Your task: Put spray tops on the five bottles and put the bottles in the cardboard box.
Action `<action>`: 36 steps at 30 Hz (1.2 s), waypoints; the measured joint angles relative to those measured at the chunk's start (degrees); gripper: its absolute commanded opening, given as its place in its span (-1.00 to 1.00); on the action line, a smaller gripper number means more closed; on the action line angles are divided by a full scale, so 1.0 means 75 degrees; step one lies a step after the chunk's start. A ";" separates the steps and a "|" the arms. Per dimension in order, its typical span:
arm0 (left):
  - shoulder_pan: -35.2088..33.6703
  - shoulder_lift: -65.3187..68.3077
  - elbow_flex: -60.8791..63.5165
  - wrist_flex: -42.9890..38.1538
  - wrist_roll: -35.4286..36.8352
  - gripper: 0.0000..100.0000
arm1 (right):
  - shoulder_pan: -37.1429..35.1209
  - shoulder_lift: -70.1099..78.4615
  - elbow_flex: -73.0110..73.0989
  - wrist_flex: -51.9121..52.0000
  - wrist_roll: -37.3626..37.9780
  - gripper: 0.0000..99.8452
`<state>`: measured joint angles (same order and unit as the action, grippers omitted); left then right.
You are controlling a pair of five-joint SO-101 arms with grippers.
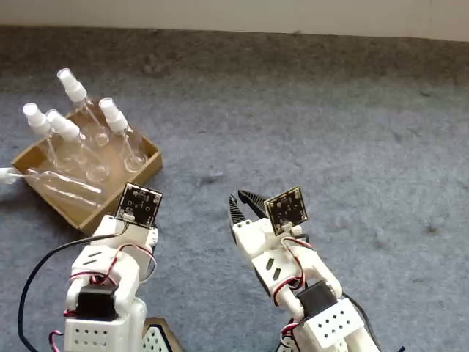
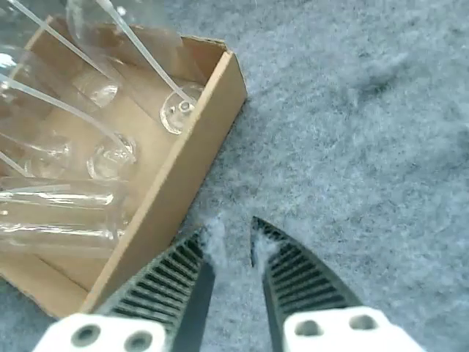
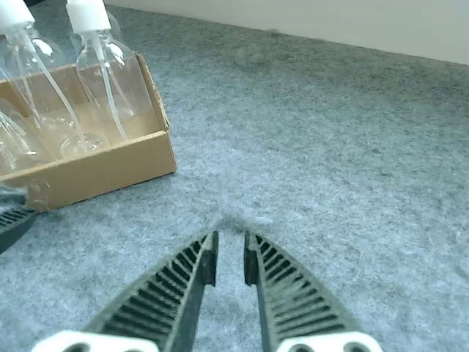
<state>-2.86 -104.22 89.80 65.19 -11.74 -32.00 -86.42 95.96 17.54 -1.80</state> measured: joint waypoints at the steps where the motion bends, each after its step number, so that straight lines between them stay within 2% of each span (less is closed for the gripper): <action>1: 0.0000 0.0000 0.0164 -0.0082 0.0000 -0.99 | 0.0000 0.0000 0.0000 0.0000 0.0000 -0.88; 17: 0.0000 0.0000 0.0809 -0.0188 0.0000 -0.99 | 0.0000 0.0000 0.0000 0.0000 0.0000 -0.88; 24: 0.0000 0.0000 0.0809 0.0504 0.0000 -0.99 | 0.0000 0.0000 0.0000 0.0000 0.0000 -0.88; 31: 0.0012 0.0000 0.0809 0.0645 0.0000 -0.99 | 0.0000 0.0000 0.0000 0.0000 0.0000 -0.88; 36: 0.0680 0.0000 0.0809 0.1172 0.0000 -0.99 | 0.0000 0.0000 0.0000 0.0000 0.0000 -0.88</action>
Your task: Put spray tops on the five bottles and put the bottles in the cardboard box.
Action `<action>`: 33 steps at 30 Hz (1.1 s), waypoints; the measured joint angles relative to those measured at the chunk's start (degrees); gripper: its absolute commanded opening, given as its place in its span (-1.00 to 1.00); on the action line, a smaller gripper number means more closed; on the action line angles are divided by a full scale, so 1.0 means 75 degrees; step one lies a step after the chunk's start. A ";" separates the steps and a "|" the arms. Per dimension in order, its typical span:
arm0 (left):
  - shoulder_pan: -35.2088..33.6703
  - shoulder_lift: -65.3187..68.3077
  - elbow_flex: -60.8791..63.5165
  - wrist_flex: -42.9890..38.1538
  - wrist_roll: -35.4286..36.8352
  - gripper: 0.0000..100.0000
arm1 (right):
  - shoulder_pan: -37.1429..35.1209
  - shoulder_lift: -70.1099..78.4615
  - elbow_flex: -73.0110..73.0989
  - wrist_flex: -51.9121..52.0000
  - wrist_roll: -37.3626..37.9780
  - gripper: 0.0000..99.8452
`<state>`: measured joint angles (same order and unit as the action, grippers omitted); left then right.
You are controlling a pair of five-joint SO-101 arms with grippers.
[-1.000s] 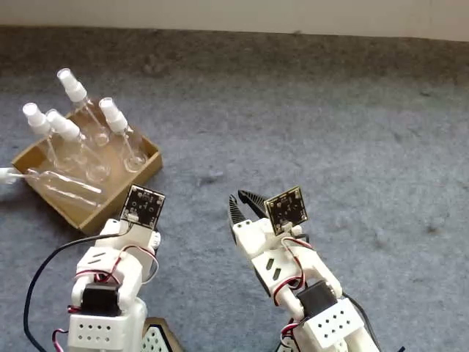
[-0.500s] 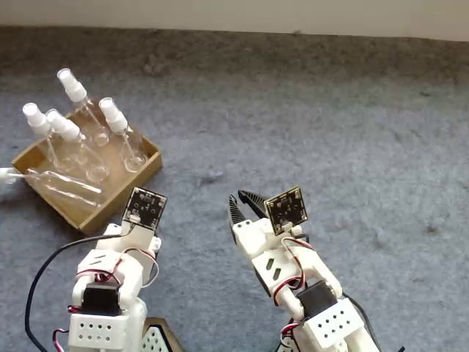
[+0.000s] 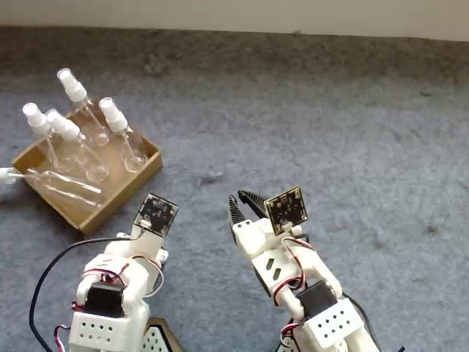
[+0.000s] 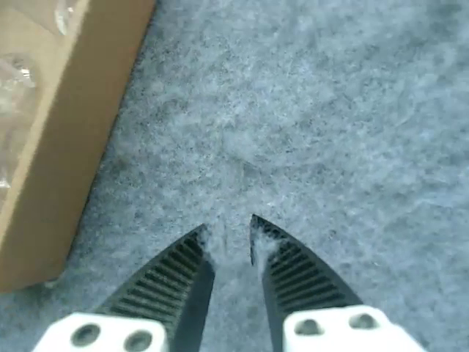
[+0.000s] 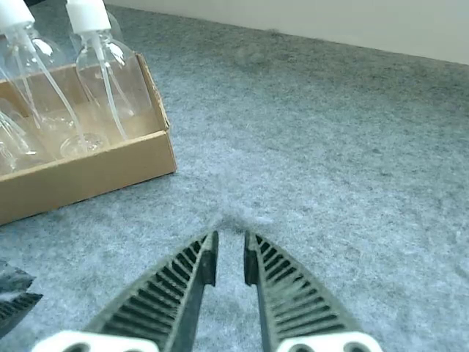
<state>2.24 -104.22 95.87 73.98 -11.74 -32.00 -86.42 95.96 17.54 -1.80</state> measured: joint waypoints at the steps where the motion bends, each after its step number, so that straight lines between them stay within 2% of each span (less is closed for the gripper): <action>1: 0.0082 0.0000 0.0000 0.0023 0.0000 -0.98 | 0.0000 0.0000 0.0000 0.0000 0.0000 -0.88; 7: 0.0082 0.0000 0.0000 0.0047 0.0645 -0.98 | 0.0035 0.0000 0.0000 0.0000 0.0000 -0.88; 15: 0.0129 0.0000 0.0000 0.0059 0.0668 -0.98 | 0.1090 0.0000 0.0000 0.0129 0.0000 -0.88; 21: 0.0117 0.0000 0.0000 0.0059 0.0668 -0.98 | 0.1360 0.0000 -0.0328 0.2004 0.0000 -0.88; 28: -0.0375 0.0000 0.0000 0.0059 0.0668 -0.98 | 0.1395 -0.0012 -0.2848 0.5064 0.0000 -0.88; 33: -0.0422 0.0000 0.0000 0.0059 0.0668 -0.98 | 0.2251 0.0000 -0.3481 0.5615 0.0000 -0.88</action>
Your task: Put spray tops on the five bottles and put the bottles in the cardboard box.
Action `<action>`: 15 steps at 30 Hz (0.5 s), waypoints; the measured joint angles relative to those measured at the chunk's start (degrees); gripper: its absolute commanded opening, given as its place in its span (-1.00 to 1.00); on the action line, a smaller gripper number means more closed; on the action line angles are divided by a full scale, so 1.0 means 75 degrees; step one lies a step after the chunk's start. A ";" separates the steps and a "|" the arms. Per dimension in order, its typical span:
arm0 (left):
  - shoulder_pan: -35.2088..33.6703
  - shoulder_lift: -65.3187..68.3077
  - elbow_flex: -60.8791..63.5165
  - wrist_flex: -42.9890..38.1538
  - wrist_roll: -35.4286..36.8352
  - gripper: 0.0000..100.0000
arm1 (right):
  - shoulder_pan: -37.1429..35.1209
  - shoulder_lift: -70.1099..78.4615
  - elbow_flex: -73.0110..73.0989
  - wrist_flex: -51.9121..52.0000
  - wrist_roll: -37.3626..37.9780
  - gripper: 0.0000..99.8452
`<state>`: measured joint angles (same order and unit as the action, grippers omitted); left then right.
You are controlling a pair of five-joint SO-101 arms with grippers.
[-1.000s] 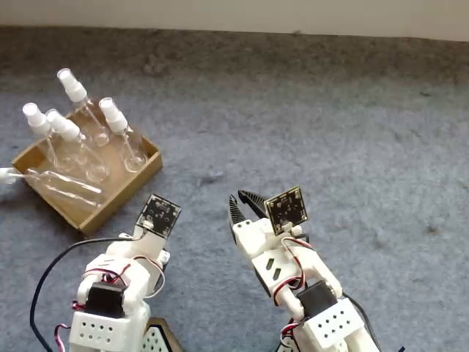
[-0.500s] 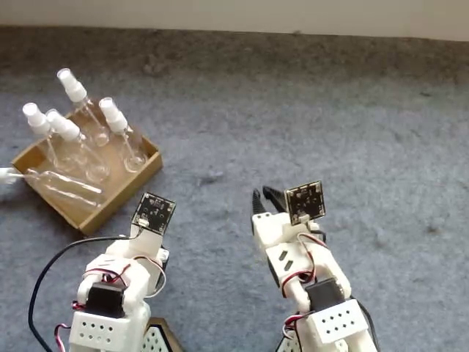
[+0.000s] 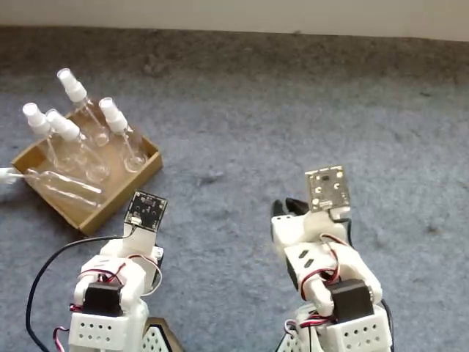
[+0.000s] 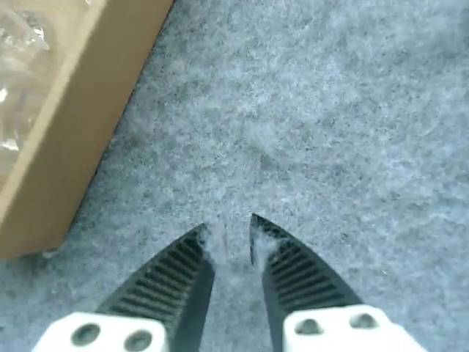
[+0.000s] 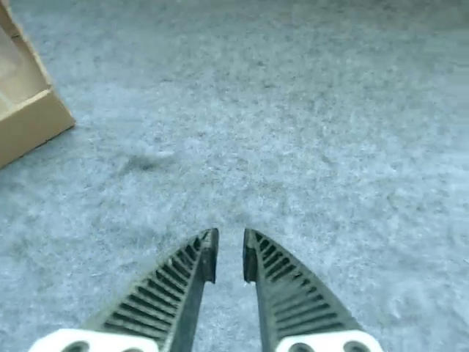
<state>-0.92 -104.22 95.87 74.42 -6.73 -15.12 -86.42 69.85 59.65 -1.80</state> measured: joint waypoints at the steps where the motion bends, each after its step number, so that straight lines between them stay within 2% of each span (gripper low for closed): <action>1: 0.0000 0.0000 0.0000 0.0000 0.0000 -0.98 | 0.0258 0.0000 -0.0012 0.0000 0.0000 -0.88; 6: 0.0012 0.0000 0.0000 0.0000 0.0000 -0.98 | 0.1231 0.0000 -0.0023 0.0047 0.0000 -0.88; 15: 0.0199 0.0000 0.0000 0.0000 -0.0844 -0.98 | 0.1395 0.0000 -0.0023 0.0715 0.0000 -0.88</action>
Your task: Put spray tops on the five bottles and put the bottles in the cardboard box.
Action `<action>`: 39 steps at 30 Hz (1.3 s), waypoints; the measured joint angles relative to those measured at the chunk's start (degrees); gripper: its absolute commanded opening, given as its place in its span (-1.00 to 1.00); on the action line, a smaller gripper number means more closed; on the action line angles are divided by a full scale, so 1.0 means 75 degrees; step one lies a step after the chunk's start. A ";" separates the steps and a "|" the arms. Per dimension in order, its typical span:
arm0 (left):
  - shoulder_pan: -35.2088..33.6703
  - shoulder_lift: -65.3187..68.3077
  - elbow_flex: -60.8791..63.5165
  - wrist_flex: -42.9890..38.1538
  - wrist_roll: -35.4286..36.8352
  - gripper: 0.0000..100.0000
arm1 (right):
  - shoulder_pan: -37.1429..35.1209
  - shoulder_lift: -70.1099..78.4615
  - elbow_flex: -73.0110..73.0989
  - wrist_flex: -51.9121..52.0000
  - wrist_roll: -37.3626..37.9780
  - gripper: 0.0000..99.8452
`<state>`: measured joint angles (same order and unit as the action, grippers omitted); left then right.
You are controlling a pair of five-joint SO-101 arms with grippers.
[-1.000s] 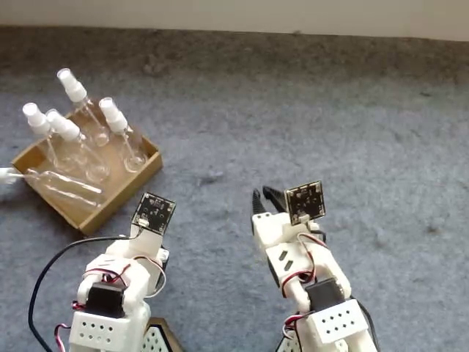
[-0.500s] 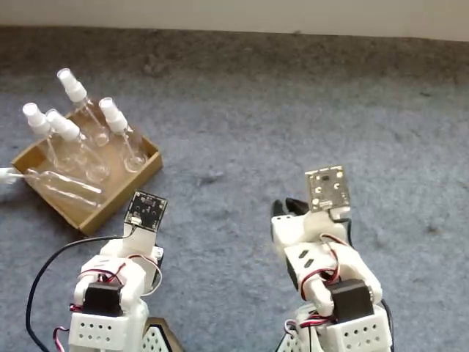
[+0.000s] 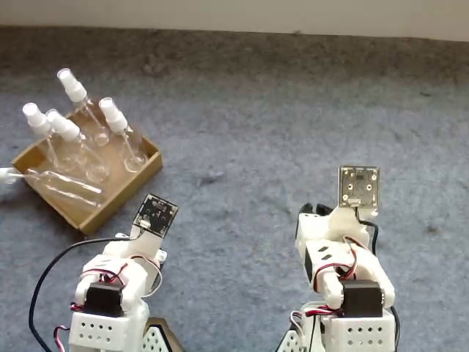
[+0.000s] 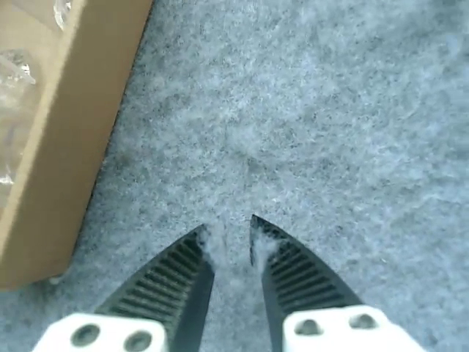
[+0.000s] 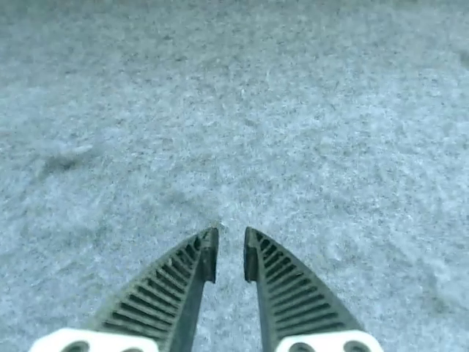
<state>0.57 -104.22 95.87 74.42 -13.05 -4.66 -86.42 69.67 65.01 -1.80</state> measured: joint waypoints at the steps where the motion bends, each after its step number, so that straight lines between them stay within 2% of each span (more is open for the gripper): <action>1: 0.0000 0.0000 0.0000 0.0000 -0.0023 -0.98 | 0.0000 0.0000 0.0000 0.0035 0.0000 -0.88; 17: 0.0023 0.0000 0.0000 -0.0105 -0.0082 -0.99 | 0.0000 0.0000 0.0000 0.0117 0.0000 -0.88; 22: 0.0023 0.0000 0.0000 -0.0105 -0.0082 -0.99 | 0.0000 0.0000 0.0023 0.0305 0.0598 -0.88; 29: 0.0023 0.0000 0.0000 -0.0105 -0.0070 -0.99 | 0.0035 0.0129 0.0023 0.0328 0.0727 -0.88; 33: 0.0023 0.0000 0.0000 -0.0293 0.0832 -0.98 | 0.0094 0.1348 -0.0094 0.0328 0.0727 -0.88; 36: -0.0363 0.0000 0.0000 -0.0551 0.1653 -0.98 | 0.0246 0.2497 -0.0410 0.0328 0.0727 -0.88; 39: -0.0656 0.0000 0.0000 -0.0586 0.1911 -0.98 | 0.0258 0.3599 -0.0656 0.0328 0.0727 -0.88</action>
<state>-4.35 -104.22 95.87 70.02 1.27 -2.73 -59.43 64.75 67.47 3.65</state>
